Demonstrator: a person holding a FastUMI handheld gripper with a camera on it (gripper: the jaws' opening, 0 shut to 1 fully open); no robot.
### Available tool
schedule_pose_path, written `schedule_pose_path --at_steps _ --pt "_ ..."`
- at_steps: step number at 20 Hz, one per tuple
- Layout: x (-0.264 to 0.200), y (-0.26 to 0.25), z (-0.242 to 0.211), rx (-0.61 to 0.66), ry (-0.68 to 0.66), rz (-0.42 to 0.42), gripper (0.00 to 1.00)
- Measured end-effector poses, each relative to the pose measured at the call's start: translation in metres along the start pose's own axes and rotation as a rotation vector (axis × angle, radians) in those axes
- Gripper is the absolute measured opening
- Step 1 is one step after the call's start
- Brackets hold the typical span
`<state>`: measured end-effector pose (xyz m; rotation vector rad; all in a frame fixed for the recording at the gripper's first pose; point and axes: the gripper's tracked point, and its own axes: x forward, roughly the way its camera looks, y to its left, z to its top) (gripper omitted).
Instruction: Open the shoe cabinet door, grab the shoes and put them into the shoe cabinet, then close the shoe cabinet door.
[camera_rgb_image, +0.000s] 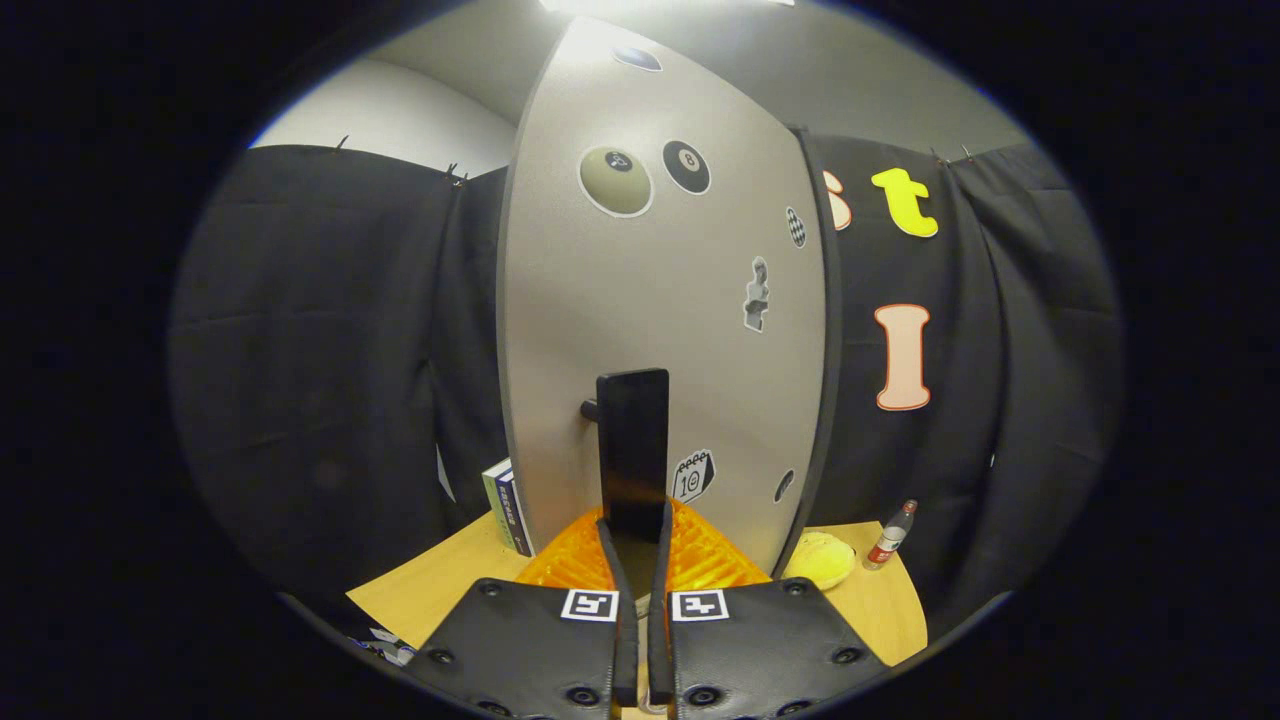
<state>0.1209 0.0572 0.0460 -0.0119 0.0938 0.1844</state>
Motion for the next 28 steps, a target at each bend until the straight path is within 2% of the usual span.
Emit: schedule_pose_path --at_steps 6,14,18,22,24,26,28 --pt "-0.014 -0.019 -0.003 -0.009 0.003 0.072 0.05" --pt "-0.024 -0.054 -0.001 -0.013 -0.027 0.087 0.05" --pt "-0.024 -0.072 -0.001 0.019 -0.032 0.025 0.04" --pt "-0.027 -0.103 -0.001 0.039 -0.038 -0.113 0.04" --pt "-0.027 -0.092 -0.001 0.105 -0.045 -0.096 0.03" --pt "-0.033 -0.081 -0.005 0.153 -0.018 -0.101 0.06" --pt "-0.044 -0.091 -0.010 0.147 -0.004 -0.169 0.11"
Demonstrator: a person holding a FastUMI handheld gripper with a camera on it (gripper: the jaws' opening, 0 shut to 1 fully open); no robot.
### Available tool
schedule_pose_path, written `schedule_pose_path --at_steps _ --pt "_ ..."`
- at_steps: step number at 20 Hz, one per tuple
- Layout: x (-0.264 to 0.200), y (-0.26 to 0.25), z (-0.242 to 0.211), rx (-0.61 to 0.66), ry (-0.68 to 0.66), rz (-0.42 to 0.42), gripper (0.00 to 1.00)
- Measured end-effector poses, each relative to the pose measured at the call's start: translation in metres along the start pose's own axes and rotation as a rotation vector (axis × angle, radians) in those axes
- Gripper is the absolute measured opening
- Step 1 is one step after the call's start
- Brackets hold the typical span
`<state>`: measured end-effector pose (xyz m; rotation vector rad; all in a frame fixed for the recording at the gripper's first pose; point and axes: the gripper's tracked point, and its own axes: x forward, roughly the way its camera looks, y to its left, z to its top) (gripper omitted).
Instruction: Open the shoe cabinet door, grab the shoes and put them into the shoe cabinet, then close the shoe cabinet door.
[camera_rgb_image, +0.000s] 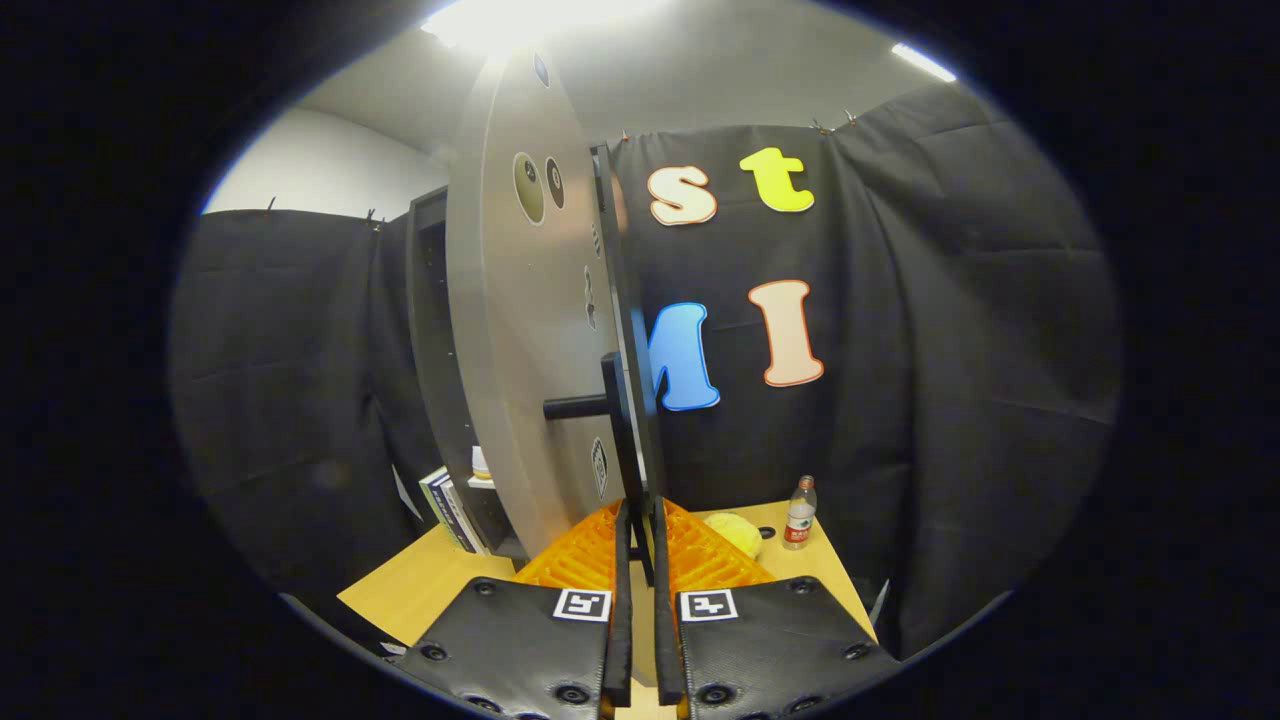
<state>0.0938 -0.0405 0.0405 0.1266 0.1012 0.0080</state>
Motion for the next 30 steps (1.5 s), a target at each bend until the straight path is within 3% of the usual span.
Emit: schedule_pose_path --at_steps 2,4,7,13,17,23,30 --pt "-0.011 -0.004 -0.002 -0.005 -0.001 -0.054 0.13" --pt "-0.015 -0.011 0.000 -0.015 -0.017 -0.126 0.29" --pt "-0.022 -0.009 0.003 -0.020 -0.035 -0.187 0.43" --pt "-0.034 0.019 0.000 -0.058 -0.050 -0.219 0.77" --pt "-0.034 0.045 -0.029 -0.070 0.047 -0.167 0.99" --pt "-0.007 0.073 -0.093 -0.031 0.227 -0.094 1.00" --pt "0.071 0.071 -0.220 -0.045 0.441 -0.029 1.00"
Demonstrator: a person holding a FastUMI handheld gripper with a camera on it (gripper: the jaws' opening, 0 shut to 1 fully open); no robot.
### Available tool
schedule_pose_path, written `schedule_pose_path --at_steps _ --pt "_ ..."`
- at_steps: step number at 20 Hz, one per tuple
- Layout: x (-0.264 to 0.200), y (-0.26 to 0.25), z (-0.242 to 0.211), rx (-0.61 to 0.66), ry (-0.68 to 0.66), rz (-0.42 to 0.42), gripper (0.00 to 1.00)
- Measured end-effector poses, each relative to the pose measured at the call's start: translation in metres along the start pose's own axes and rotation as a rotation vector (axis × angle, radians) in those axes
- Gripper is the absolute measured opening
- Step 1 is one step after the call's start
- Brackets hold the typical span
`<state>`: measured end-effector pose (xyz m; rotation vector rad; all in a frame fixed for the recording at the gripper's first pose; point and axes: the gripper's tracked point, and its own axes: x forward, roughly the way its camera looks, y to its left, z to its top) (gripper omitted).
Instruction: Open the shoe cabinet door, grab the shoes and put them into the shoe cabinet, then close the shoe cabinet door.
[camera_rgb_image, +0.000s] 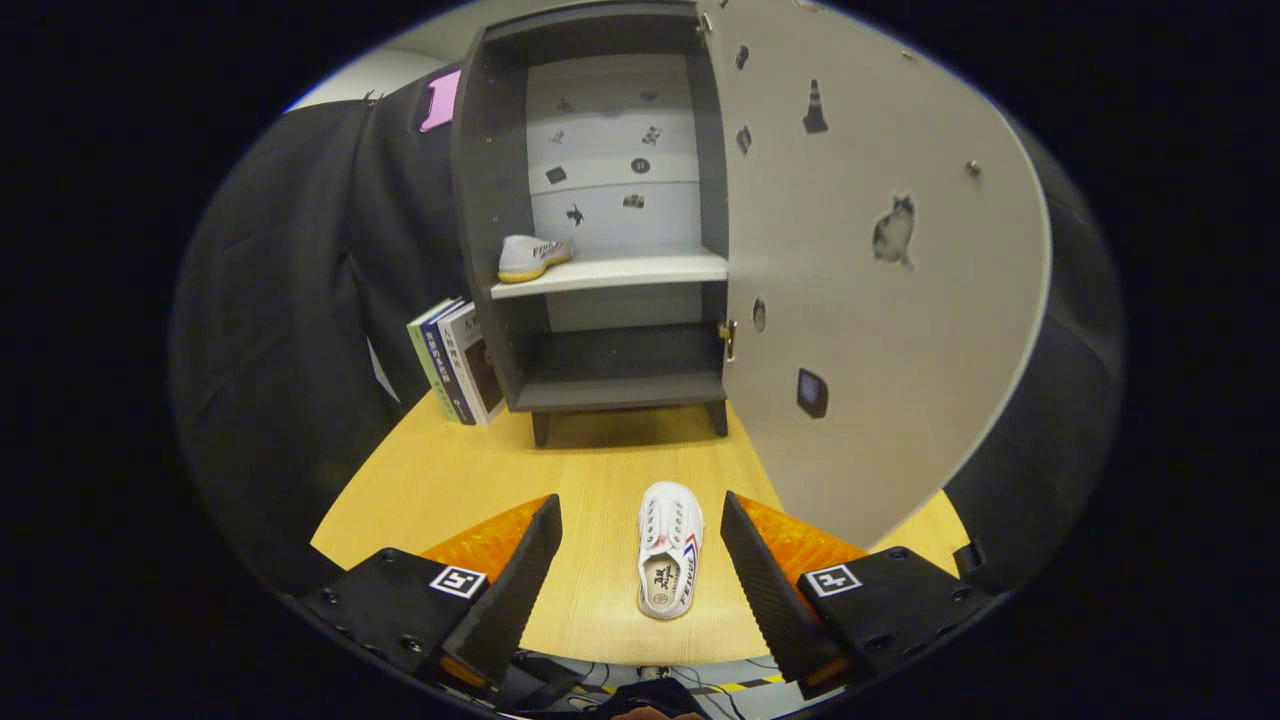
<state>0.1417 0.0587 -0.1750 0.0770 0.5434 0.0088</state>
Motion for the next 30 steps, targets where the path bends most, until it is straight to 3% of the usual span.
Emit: schedule_pose_path --at_steps 4,9,14,19,22,27,30 --pt "0.067 0.010 -0.039 -0.028 0.100 0.077 0.99" --pt "0.141 0.001 -0.078 -0.092 0.198 0.075 0.99" --pt "0.182 0.007 -0.111 -0.122 0.307 0.097 0.98" --pt "0.203 -0.010 -0.136 -0.150 0.409 0.049 0.99" --pt "0.205 -0.026 -0.136 -0.155 0.400 -0.007 0.69" --pt "0.207 -0.019 -0.138 -0.191 0.404 0.006 0.23" --pt "0.207 -0.011 -0.143 -0.178 0.427 0.024 0.08"
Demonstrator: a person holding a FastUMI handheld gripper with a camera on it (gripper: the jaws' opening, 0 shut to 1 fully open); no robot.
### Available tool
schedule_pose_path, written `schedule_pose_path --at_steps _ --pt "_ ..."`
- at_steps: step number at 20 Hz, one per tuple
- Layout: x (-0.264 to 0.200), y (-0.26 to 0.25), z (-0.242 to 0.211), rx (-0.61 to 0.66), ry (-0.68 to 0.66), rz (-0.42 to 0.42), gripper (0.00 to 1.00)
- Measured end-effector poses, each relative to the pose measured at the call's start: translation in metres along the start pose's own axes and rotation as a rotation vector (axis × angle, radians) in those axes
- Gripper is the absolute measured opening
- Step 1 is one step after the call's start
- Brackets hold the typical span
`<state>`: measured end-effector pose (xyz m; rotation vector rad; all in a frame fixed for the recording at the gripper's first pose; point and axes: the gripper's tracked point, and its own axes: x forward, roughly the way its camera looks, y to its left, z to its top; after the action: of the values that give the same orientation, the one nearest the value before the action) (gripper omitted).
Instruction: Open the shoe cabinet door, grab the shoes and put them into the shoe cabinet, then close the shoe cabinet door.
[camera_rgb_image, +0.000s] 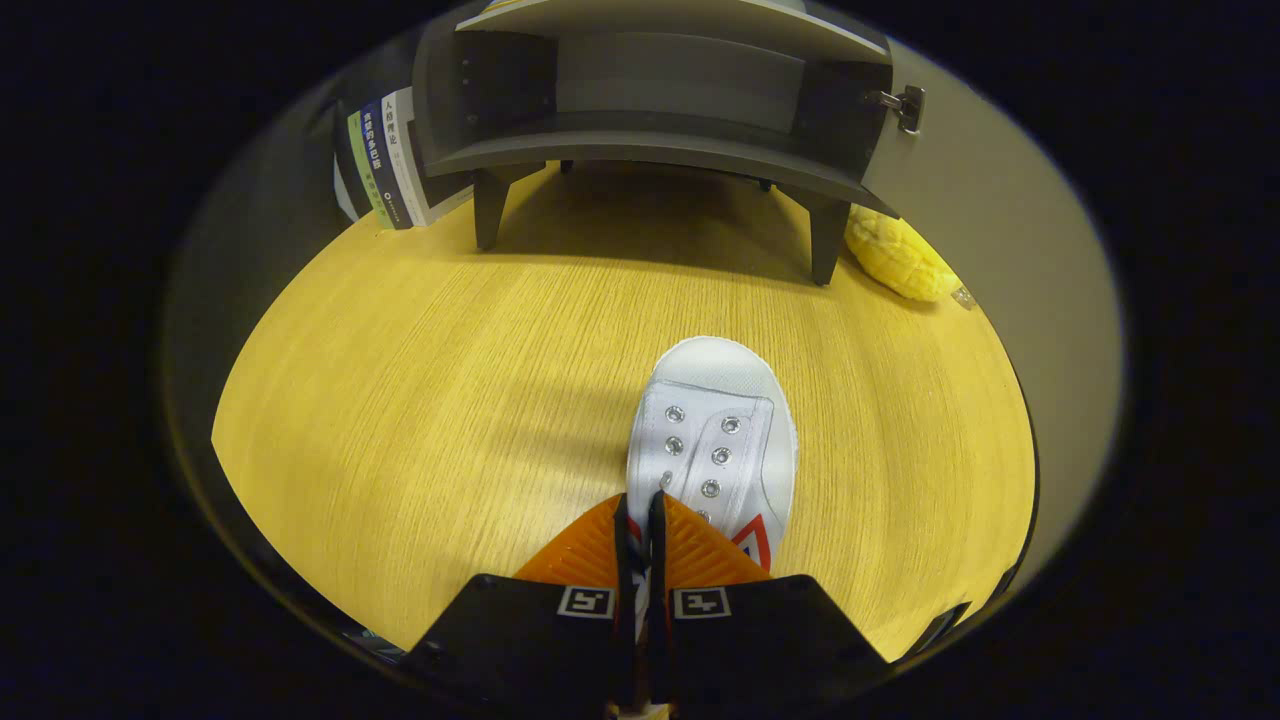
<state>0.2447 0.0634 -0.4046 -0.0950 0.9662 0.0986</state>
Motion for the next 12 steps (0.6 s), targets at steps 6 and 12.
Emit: schedule_pose_path --at_steps 6,12 --pt "-0.015 -0.009 0.006 0.029 -0.022 0.003 0.02" --pt "-0.058 -0.017 0.050 0.083 -0.130 -0.003 0.02"
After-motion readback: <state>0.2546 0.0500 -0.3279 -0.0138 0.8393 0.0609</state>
